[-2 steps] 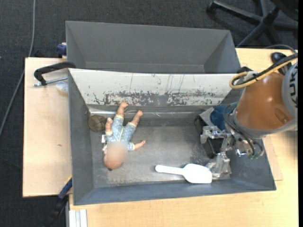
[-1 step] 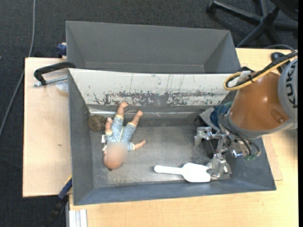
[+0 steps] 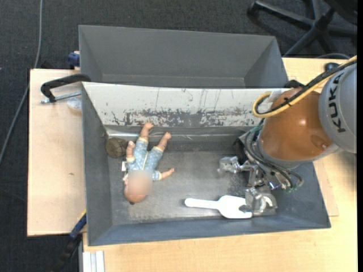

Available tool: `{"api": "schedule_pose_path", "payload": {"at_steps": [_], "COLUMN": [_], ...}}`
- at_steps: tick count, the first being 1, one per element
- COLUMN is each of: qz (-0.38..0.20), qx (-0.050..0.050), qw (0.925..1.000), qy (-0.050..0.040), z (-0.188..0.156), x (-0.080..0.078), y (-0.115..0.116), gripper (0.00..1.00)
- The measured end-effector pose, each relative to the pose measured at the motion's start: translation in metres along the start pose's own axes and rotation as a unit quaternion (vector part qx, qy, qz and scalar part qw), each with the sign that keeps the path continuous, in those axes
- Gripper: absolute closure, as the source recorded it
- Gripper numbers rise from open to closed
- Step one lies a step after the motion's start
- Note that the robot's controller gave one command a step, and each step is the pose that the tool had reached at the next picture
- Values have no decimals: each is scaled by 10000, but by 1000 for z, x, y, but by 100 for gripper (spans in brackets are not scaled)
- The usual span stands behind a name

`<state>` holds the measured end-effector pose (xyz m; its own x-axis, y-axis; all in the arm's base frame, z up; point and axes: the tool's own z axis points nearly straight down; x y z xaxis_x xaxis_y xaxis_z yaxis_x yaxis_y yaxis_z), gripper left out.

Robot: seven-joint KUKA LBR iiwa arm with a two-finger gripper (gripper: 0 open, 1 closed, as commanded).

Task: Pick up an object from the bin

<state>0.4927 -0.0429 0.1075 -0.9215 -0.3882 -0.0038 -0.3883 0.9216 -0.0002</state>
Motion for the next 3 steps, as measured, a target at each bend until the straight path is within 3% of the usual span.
{"api": "schedule_pose_path", "payload": {"at_steps": [1, 2, 3], "qz": [-72, 233, 233], "qx": [-8, 3, 3], "qw": [10000, 9997, 9997], "qy": [5, -18, -18], "z": [38, 37, 37], "x": [-15, -10, -10], "y": [39, 18, 18], "gripper": [0, 100, 100]}}
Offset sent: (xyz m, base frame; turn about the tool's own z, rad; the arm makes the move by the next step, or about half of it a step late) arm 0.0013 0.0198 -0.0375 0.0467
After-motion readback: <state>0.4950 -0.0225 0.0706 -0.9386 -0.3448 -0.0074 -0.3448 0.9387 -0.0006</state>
